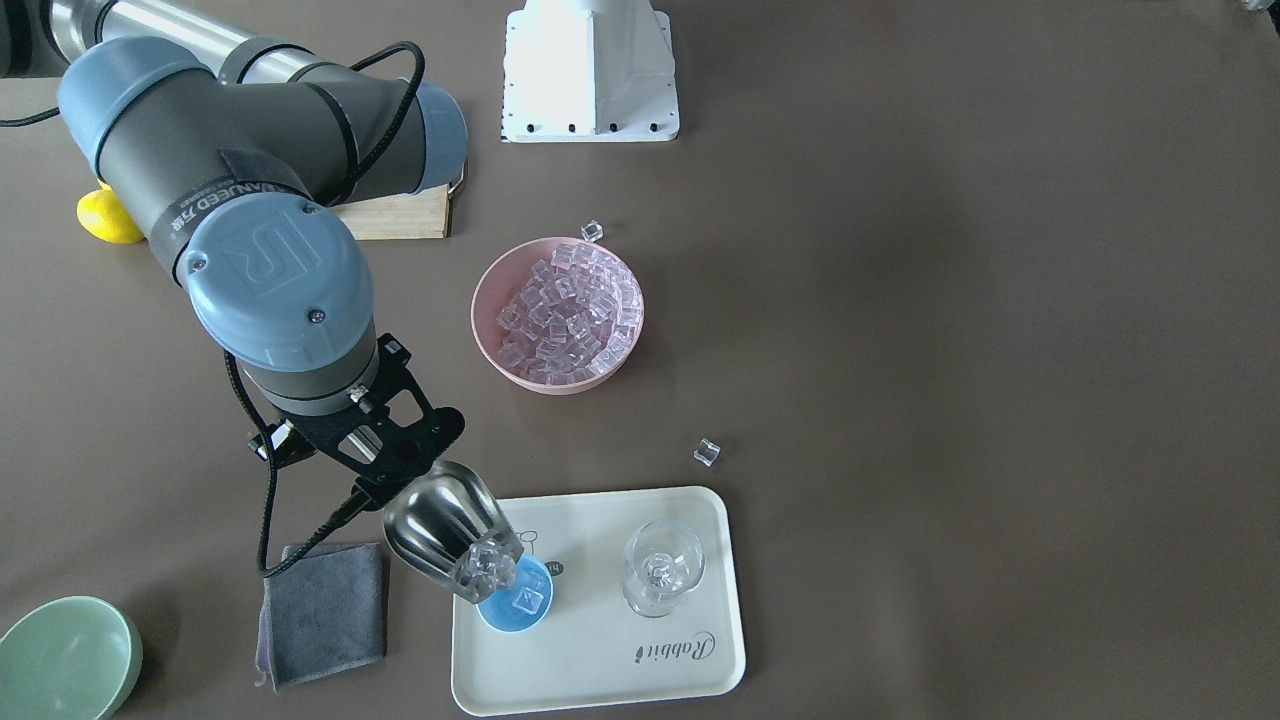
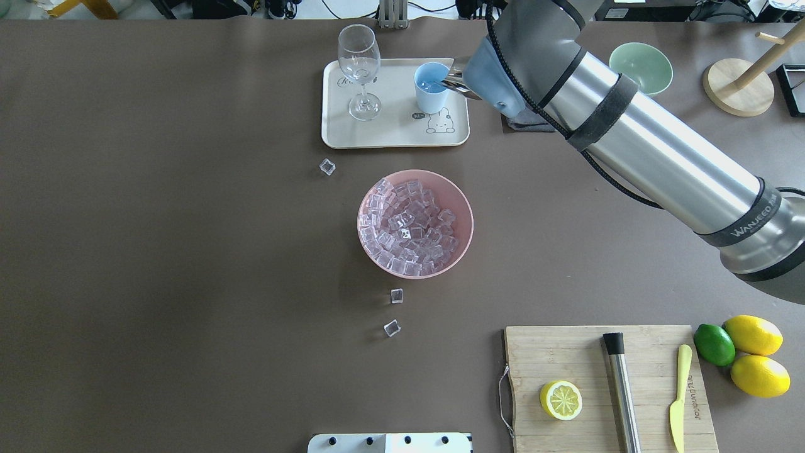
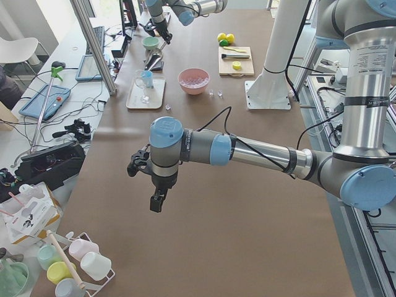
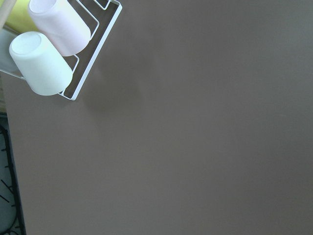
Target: Put ice in cup with scoop
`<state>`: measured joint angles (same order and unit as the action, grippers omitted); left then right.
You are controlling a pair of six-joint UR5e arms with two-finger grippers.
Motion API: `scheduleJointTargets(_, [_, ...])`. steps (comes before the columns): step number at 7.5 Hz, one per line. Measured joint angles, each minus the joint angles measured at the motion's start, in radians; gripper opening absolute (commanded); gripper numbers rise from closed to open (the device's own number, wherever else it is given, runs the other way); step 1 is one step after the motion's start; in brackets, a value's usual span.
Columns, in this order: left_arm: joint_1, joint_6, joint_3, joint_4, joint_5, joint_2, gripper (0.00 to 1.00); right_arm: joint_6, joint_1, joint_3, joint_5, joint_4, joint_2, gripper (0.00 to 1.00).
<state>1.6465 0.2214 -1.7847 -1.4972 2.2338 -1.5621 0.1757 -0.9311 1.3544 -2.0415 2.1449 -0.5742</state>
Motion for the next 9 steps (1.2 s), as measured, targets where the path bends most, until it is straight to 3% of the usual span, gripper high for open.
scheduleJointTargets(1, [0.005,-0.002,0.004,0.014,0.037,0.002,0.99,0.002,-0.001,0.018,0.004,0.006,-0.007,0.0])
scheduleJointTargets(3, [0.009,-0.012,0.015,0.073,0.143,-0.003,0.99,-0.011,-0.026,0.147,0.002,0.012,-0.107,0.0])
scheduleJointTargets(6, [0.009,-0.015,0.021,0.082,0.168,-0.023,0.98,-0.225,-0.101,0.453,-0.056,-0.043,-0.439,0.0])
scheduleJointTargets(7, [0.007,-0.017,0.021,0.081,0.173,-0.023,0.98,-0.335,-0.126,0.519,-0.085,-0.166,-0.59,0.0])
scheduleJointTargets(9, [0.002,-0.019,0.033,0.081,0.176,-0.027,0.98,-0.593,-0.153,0.57,-0.127,-0.549,-0.905,0.0])
